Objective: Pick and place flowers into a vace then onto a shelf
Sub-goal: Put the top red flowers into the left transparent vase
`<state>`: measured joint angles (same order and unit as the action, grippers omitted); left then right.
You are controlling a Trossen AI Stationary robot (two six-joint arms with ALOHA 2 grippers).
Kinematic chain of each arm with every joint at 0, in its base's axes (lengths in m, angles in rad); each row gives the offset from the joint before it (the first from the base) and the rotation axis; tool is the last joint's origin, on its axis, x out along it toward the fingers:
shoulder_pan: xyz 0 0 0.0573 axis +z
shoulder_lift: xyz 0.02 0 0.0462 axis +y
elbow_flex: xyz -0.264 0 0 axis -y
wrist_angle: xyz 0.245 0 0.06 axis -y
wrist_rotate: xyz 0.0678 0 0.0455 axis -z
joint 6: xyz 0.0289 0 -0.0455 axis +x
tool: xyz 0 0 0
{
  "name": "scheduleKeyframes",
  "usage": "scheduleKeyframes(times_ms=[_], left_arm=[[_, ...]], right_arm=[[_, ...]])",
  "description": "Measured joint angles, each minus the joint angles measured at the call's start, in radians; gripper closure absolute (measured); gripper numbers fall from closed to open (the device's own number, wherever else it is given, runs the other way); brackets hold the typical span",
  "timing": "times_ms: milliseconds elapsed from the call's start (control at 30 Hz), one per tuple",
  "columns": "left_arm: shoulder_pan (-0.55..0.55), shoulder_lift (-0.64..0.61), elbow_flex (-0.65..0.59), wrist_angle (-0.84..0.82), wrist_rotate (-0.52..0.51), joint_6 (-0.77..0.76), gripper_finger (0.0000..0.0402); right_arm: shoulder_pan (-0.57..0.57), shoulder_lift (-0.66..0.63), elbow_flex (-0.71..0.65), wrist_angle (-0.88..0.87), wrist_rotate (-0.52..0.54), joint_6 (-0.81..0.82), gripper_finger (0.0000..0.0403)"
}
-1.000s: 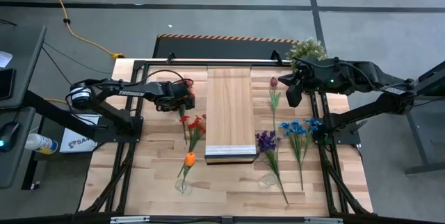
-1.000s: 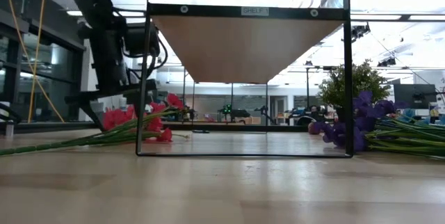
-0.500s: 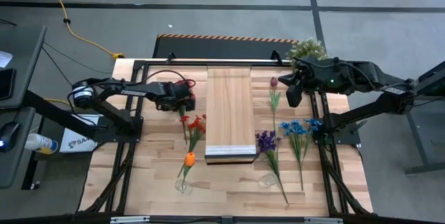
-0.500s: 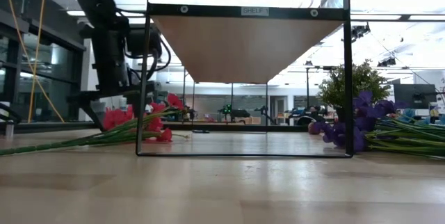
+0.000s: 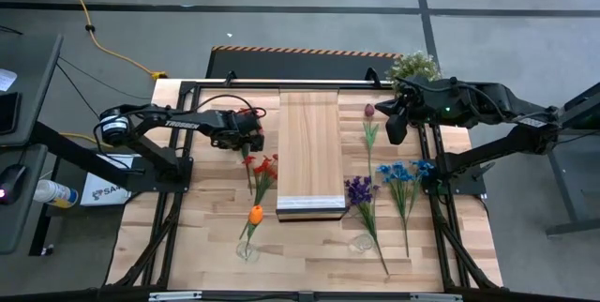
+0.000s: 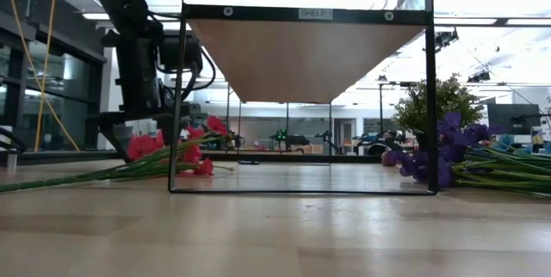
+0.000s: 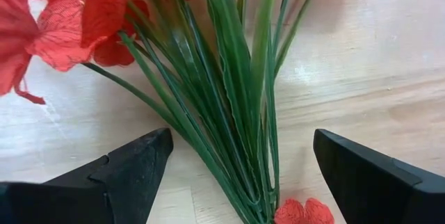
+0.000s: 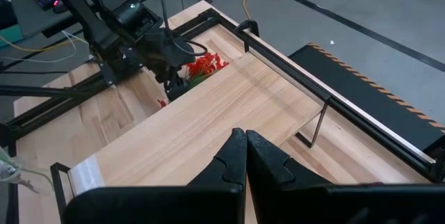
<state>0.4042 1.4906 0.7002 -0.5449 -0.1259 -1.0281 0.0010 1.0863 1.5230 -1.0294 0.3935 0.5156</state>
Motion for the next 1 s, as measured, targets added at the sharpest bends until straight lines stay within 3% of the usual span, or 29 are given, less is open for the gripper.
scheduleKeyframes(times_ms=[1000], left_arm=[[0.002, 0.000, -0.001, 0.008, -0.053, -0.002, 0.0007]], right_arm=[[0.000, 0.000, 0.000, 0.000, 0.000, -0.011, 0.0402]])
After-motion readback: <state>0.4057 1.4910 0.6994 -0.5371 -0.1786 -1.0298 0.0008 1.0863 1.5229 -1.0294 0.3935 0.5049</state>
